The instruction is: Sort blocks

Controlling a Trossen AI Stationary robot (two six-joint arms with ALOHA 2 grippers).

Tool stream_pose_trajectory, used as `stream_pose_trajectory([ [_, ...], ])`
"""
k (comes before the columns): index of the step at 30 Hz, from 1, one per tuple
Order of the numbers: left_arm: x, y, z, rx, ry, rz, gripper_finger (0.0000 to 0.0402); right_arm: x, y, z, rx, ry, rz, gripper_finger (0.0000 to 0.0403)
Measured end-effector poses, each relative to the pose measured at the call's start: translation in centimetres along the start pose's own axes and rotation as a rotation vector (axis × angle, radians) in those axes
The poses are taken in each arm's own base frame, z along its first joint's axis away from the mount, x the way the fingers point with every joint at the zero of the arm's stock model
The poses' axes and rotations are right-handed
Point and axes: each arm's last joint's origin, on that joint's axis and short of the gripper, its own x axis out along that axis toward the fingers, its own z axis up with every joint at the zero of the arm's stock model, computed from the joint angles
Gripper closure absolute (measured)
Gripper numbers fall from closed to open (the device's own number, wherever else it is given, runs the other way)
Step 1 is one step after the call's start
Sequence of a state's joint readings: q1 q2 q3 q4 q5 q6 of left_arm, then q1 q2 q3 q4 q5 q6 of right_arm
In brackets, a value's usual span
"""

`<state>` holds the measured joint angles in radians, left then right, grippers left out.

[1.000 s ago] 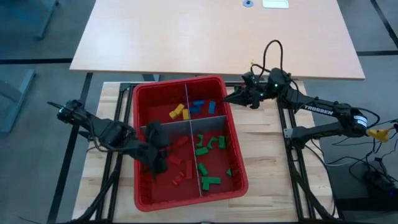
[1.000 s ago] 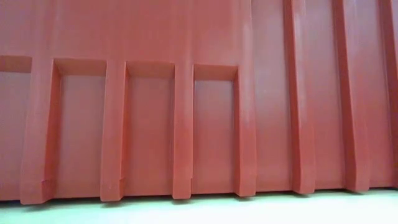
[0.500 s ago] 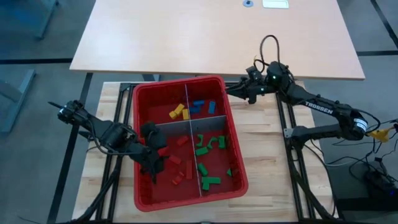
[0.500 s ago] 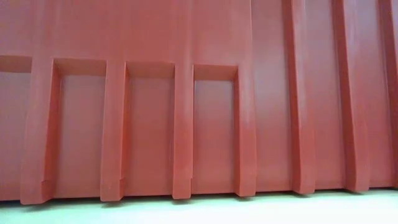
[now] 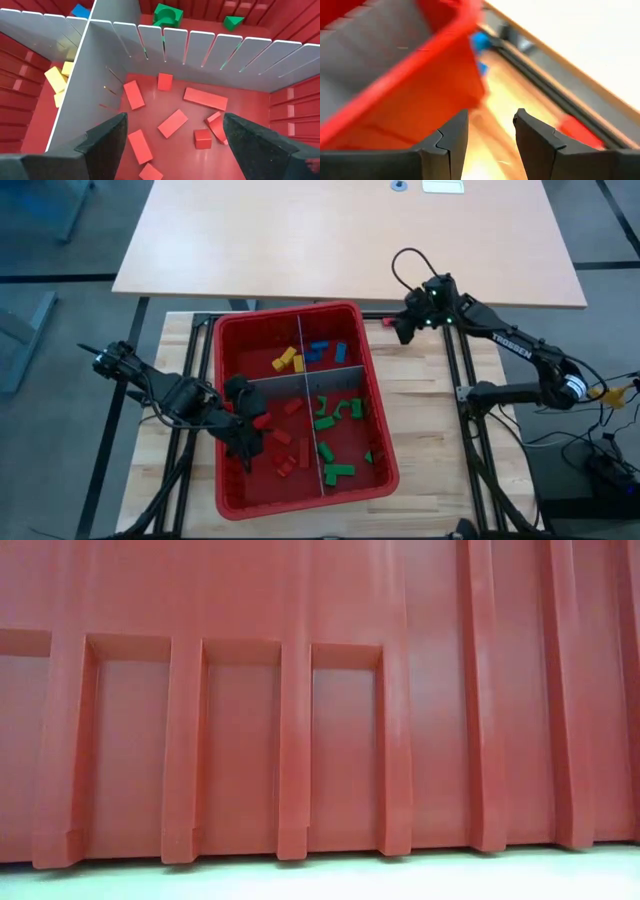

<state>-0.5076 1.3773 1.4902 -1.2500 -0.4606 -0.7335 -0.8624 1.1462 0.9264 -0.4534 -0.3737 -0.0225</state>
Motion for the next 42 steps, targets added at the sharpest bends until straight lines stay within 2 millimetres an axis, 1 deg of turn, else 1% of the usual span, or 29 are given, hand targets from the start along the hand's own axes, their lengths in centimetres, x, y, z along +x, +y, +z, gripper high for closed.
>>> stream_pose_trajectory([
  [2, 0.0, 0.0, 0.0, -0.009, -0.001, -0.001, 0.0089, 0.5, -0.8, -0.2, 0.026, 0.022, -0.074, 0.0264],
  [5, -0.1, 0.1, 0.0, -0.019, -0.003, -0.002, 0.0089, 2.0, -2.1, -0.6, 0.1, 0.07, -0.137, 0.0265],
  [10, -0.4, 0.3, 0.0, -0.036, -0.009, -0.008, 0.0089, 5.2, -4.3, -1.7, 0.18, 0.158, -0.163, 0.0285],
  [13, -0.6, 0.5, -0.1, -0.052, -0.013, -0.012, 0.0089, 7.1, -5.7, -2.2, 0.225, 0.179, -0.179, 0.03],
  [15, -0.8, 0.7, -0.1, -0.068, -0.015, -0.014, 0.0089, 8.1, -6.5, -2.1, 0.242, 0.196, -0.188, 0.0312],
  [17, -1.0, 0.8, -0.1, -0.085, -0.017, -0.017, 0.0089, 8.9, -7.2, -1.4, 0.233, 0.198, -0.191, 0.0326],
  [23, -1.6, 1.4, -0.3, -0.135, -0.02, -0.02, 0.0089, 10.4, -8.8, 1.6, 0.166, 0.212, -0.219, 0.0395],
  [27, -2.0, 1.7, -0.4, -0.171, -0.026, -0.027, 0.0089, 11.3, -9.7, 2.9, 0.108, 0.298, -0.277, 0.0397],
  [31, -2.2, 1.9, -0.5, -0.192, -0.024, -0.026, 0.0089, 12.0, -10.6, 3.2, 0.116, 0.38, -0.283, 0.0401],
  [35, -2.2, 2.1, -0.6, -0.189, -0.015, -0.016, 0.0089, 12.1, -11.1, 2.7, 0.143, 0.43, -0.283, 0.0402],
  [42, -2.2, 2.3, -0.7, -0.176, -0.004, 0.002, 0.0089, 12.3, -11.7, 2.0, 0.193, 0.459, -0.291, 0.0403],
])
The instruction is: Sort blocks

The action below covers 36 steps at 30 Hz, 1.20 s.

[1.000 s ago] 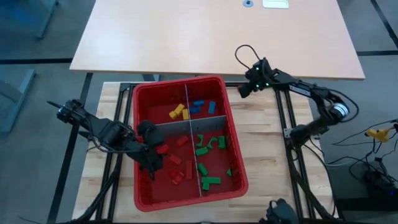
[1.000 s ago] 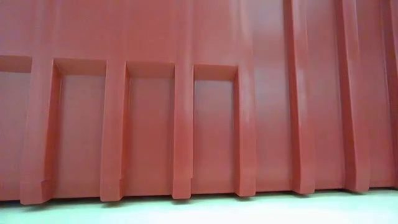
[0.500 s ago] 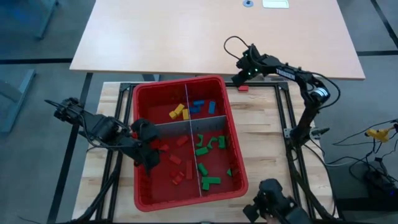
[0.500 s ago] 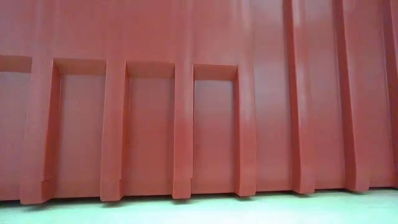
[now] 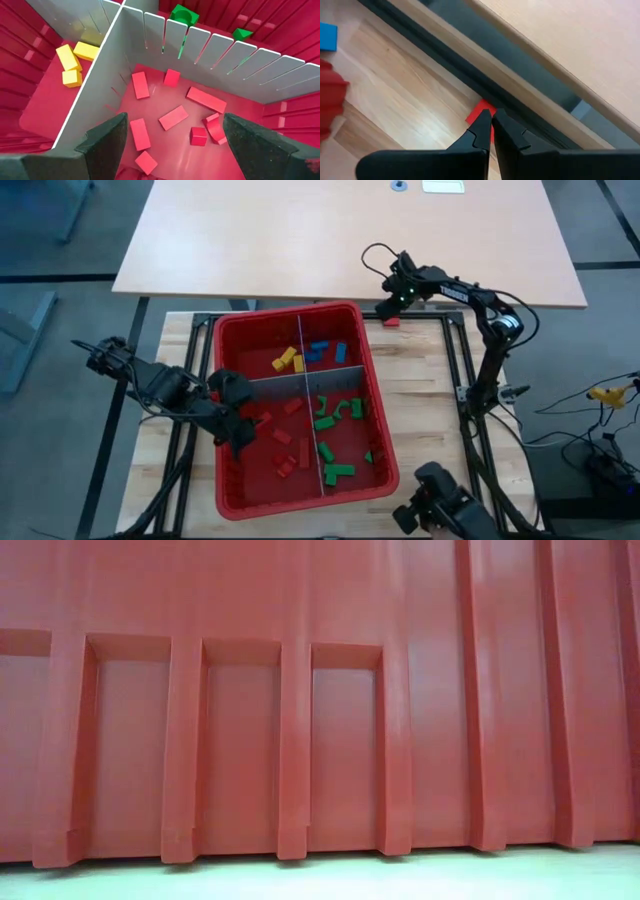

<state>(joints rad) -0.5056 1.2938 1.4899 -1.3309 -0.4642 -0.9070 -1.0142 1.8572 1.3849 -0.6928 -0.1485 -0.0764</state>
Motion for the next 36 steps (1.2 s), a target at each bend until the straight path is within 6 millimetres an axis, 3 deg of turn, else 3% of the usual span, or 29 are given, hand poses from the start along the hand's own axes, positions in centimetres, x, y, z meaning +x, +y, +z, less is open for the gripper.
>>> stream_pose_trajectory([
  [24, 0.0, 0.1, 0.1, -0.022, -0.004, 0.007, 0.0089, 4.0, -0.5, -1.3, 0.038, 0.15, 0.018, 0.0403],
  [36, 0.1, 0.1, 0.1, -0.02, -0.003, 0.008, 0.0089, 4.3, -0.5, -2.1, 0.038, 0.236, 0.037, 0.0403],
])
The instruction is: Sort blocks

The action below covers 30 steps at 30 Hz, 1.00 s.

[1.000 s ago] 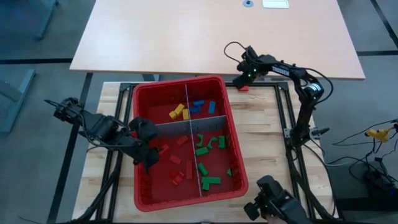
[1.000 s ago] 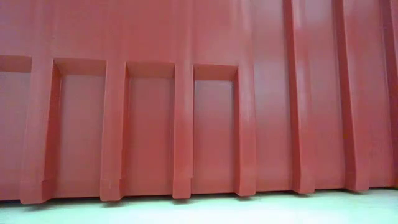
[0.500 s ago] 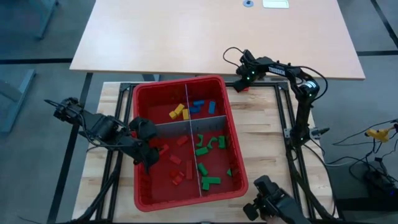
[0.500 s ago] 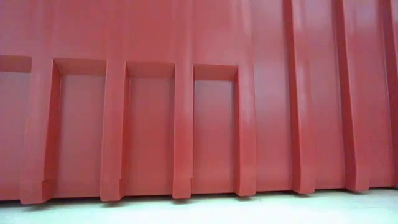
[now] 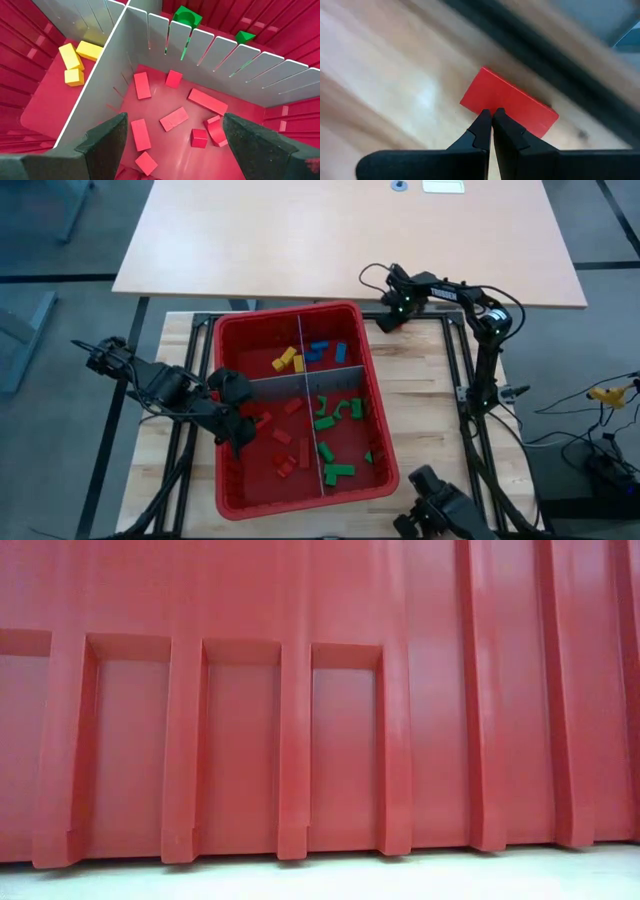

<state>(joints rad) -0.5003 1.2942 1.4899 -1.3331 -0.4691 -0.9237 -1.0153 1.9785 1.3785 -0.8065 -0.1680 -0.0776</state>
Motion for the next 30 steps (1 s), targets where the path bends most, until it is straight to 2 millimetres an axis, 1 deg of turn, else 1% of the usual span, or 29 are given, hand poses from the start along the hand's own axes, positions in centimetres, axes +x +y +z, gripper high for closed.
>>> stream_pose_trajectory([
  [7, 0.0, 0.1, 0.0, 0.003, -0.011, 0.012, 0.0089, -0.3, 0.7, -1.4, 0.018, 0.133, 0.104, 0.0403],
  [11, 0.0, 0.1, 0.0, 0.005, -0.012, 0.017, 0.0089, -0.3, 1.7, -2.1, -0.027, 0.208, 0.124, 0.0403],
  [13, 0.0, 0.1, 0.0, 0.006, -0.017, 0.024, 0.0089, -0.6, 2.2, -2.3, -0.056, 0.22, 0.128, 0.0403],
  [15, 0.0, 0.1, 0.0, 0.006, -0.027, 0.031, 0.0089, -1.4, 2.7, -2.3, -0.094, 0.194, 0.129, 0.0403],
  [18, 0.0, 0.2, 0.0, 0.005, -0.031, 0.035, 0.0089, -3.1, 3.2, -2.3, -0.199, 0.126, 0.13, 0.0403],
  [22, 0.0, 0.2, 0.0, 0.005, -0.031, 0.037, 0.0089, -5.4, 3.4, -2.3, -0.444, 0.019, 0.12, 0.0403],
  [24, 0.0, 0.2, 0.0, 0.008, -0.034, 0.045, 0.0089, -6.2, 3.6, -2.3, -0.561, -0.025, 0.111, 0.0403],
  [27, 0.0, 0.2, 0.1, 0.007, -0.043, 0.052, 0.0089, -6.1, 3.3, -2.4, -0.645, -0.044, 0.111, 0.0403],
  [30, 0.0, 0.2, 0.1, -0.007, -0.043, 0.051, 0.0089, -5.4, 2.3, -2.8, -0.628, -0.06, 0.178, 0.0403],
])
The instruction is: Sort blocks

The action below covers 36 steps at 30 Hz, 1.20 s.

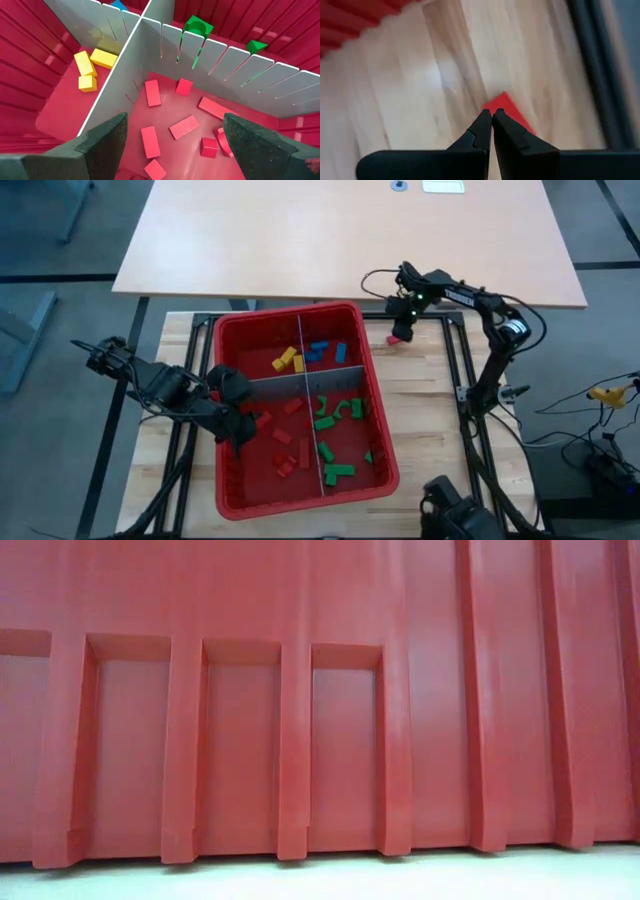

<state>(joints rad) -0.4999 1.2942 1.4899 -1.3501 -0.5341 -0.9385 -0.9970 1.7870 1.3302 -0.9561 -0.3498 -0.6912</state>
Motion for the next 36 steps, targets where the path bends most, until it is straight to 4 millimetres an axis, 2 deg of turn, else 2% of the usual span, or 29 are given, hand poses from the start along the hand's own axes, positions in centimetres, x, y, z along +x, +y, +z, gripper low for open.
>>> stream_pose_trajectory([
  [4, 0.0, 0.0, 0.0, -0.014, 0.0, -0.001, 0.0089, 1.1, -1.0, -2.5, 0.105, -0.075, 0.111, 0.0403],
  [8, 0.0, 0.0, 0.0, -0.012, 0.001, -0.001, 0.0089, 1.9, -1.5, -4.7, 0.191, -0.085, 0.144, 0.0403],
  [13, 0.0, 0.0, 0.0, 0.003, 0.001, -0.001, 0.0089, 1.6, -0.8, -4.8, 0.157, -0.19, 0.117, 0.0403],
  [18, 0.0, 0.0, 0.0, 0.003, 0.002, 0.001, 0.0089, 1.5, -1.0, -4.9, 0.131, -0.285, 0.024, 0.0403],
  [24, 0.1, 0.1, 0.1, 0.005, 0.003, 0.005, 0.0089, 1.4, -1.1, -4.6, 0.067, -0.316, -0.01, 0.0397],
  [28, 0.1, 0.1, 0.0, 0.002, 0.016, -0.004, 0.0089, 1.1, -1.2, -4.4, 0.059, -0.31, -0.03, 0.035],
  [36, 0.1, 0.1, 0.0, 0.002, 0.02, -0.006, 0.0089, 1.3, -1.0, -4.0, -0.055, -0.24, -0.119, 0.0199],
])
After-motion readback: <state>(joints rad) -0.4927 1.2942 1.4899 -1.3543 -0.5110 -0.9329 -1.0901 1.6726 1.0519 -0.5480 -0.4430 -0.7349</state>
